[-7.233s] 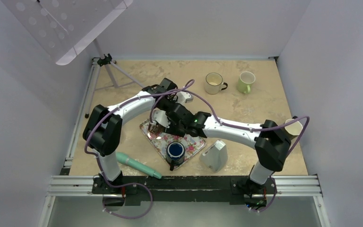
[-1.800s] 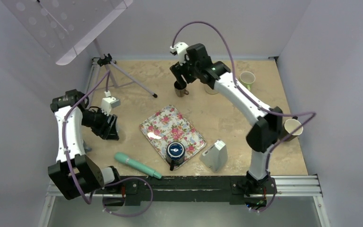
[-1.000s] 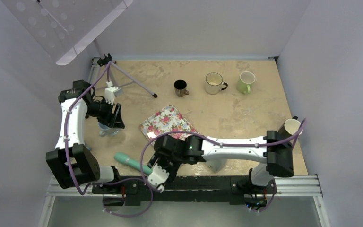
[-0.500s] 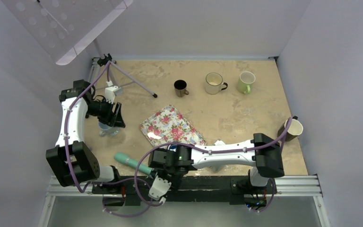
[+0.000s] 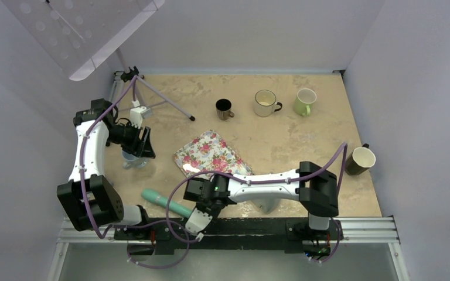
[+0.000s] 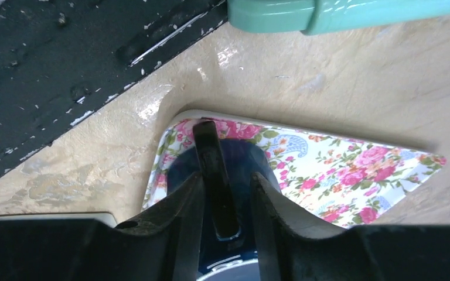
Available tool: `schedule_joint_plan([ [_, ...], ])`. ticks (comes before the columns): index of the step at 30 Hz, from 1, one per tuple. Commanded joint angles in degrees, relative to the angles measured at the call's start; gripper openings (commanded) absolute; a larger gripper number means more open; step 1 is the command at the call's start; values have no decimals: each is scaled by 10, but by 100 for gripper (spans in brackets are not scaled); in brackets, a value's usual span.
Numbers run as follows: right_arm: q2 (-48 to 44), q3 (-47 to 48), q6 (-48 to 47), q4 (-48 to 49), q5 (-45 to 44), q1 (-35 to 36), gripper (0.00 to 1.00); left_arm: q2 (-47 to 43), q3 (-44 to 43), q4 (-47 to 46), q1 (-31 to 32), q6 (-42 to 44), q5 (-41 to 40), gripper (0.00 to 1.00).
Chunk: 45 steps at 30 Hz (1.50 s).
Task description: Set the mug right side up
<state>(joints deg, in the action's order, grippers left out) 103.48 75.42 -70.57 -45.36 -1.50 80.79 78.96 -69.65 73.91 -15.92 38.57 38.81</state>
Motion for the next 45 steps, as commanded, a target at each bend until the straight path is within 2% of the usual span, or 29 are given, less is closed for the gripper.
schedule_joint_plan([
  [1, 19, 10, -9, 1, -18, -3, 33, -6, -24, 5, 3, 7, 21, 61],
  [3, 23, 13, -8, -1, -21, -5, 25, -3, -27, 10, 3, 6, 26, 61],
  [7, 14, 25, -7, -10, -32, -6, 3, -6, -31, 12, 3, 2, 33, 61],
  [8, 10, 25, -7, -8, -37, -6, 0, -7, -32, 12, 3, 0, 36, 61],
  [12, -14, 34, 29, 29, -38, -14, 0, -4, -46, 11, 3, -15, 41, 61],
  [16, -76, 26, 92, 128, -13, -45, 0, -5, -60, 7, 3, -40, 67, 59],
  [22, -211, -92, 250, 405, 105, -140, 0, -39, -49, -82, 18, -177, 152, 63],
  [25, -235, -146, 362, 534, 155, -195, 0, -26, -36, -121, 39, -244, 184, 63],
  [26, -240, -163, 424, 581, 165, -213, 0, -18, -32, -140, 45, -268, 190, 63],
  [29, -255, -214, 524, 715, 186, -257, 0, -3, -6, -194, 50, -347, 235, 64],
  [33, -268, -266, 690, 859, 171, -304, 0, -22, 57, -312, 66, -441, 298, 68],
  [37, -272, -295, 808, 966, 161, -334, 0, -33, 91, -356, 110, -419, 295, 74],
  [41, -268, -294, 854, 1004, 177, -342, 0, -20, 103, -403, 143, -408, 300, 78],
  [45, -255, -292, 890, 1035, 175, -347, 0, -11, 92, -414, 173, -398, 327, 76],
])
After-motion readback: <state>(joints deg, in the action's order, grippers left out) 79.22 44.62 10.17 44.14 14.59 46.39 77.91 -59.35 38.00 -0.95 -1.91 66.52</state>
